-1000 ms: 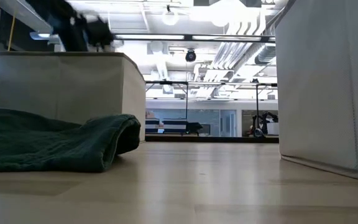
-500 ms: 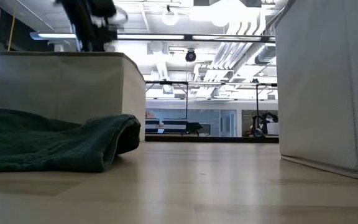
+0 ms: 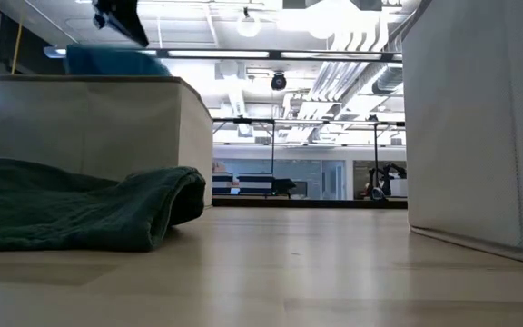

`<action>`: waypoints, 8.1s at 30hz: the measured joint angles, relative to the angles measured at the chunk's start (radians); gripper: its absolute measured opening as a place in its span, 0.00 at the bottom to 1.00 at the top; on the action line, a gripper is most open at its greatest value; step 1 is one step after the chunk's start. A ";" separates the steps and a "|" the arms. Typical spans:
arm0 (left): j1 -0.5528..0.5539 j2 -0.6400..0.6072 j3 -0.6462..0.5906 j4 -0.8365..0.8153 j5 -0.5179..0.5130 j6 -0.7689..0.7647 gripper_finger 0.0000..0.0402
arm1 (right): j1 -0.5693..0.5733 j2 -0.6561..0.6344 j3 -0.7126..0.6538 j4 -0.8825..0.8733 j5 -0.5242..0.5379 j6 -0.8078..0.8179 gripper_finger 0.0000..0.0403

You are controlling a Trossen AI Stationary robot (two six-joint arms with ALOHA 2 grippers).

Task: Sort clothes
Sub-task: Put the blue shorts into the top laundry organizer, then put the green polo shirt into the bottom laundry organizer

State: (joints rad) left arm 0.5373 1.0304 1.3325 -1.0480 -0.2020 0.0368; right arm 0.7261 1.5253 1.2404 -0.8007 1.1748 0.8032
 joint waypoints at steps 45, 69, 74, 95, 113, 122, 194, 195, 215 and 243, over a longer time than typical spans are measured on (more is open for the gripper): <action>0.166 0.051 -0.192 0.169 0.210 0.058 0.23 | 0.000 0.000 0.000 -0.002 -0.001 0.003 0.43; 0.231 0.095 -0.362 0.235 0.172 0.023 0.23 | -0.005 0.000 0.000 -0.002 -0.005 0.005 0.43; 0.169 -0.006 -0.232 0.129 0.183 -0.011 0.23 | -0.005 0.000 0.000 -0.002 -0.005 0.006 0.43; -0.768 -0.150 -0.377 0.052 -0.013 -0.464 0.23 | -0.007 0.000 0.000 0.001 -0.004 -0.019 0.43; -0.940 0.053 -0.678 0.142 0.061 -1.111 0.32 | -0.007 0.000 0.000 0.002 -0.004 -0.026 0.43; -0.940 0.163 -0.881 0.419 0.041 -1.230 0.51 | -0.007 0.000 0.000 0.002 -0.004 -0.026 0.43; -0.826 -0.168 -0.874 1.504 -0.069 0.137 0.38 | -0.476 0.165 0.066 0.977 -0.666 -1.068 0.11; -0.826 -0.191 -0.875 1.454 -0.074 0.121 0.41 | -0.451 0.135 0.066 0.958 -0.594 -1.091 0.10; -0.826 -0.260 -0.876 1.200 -0.075 0.000 0.47 | 0.454 -0.413 0.069 0.723 0.273 -0.812 0.09; -0.826 -0.260 -0.878 1.229 -0.082 0.001 0.47 | 0.210 -0.217 -0.282 -0.036 -1.042 0.770 0.09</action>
State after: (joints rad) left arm -0.2882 0.7704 0.4549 0.1809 -0.2836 0.0375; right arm 0.9360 1.3085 0.9582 -0.8363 0.1326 1.5730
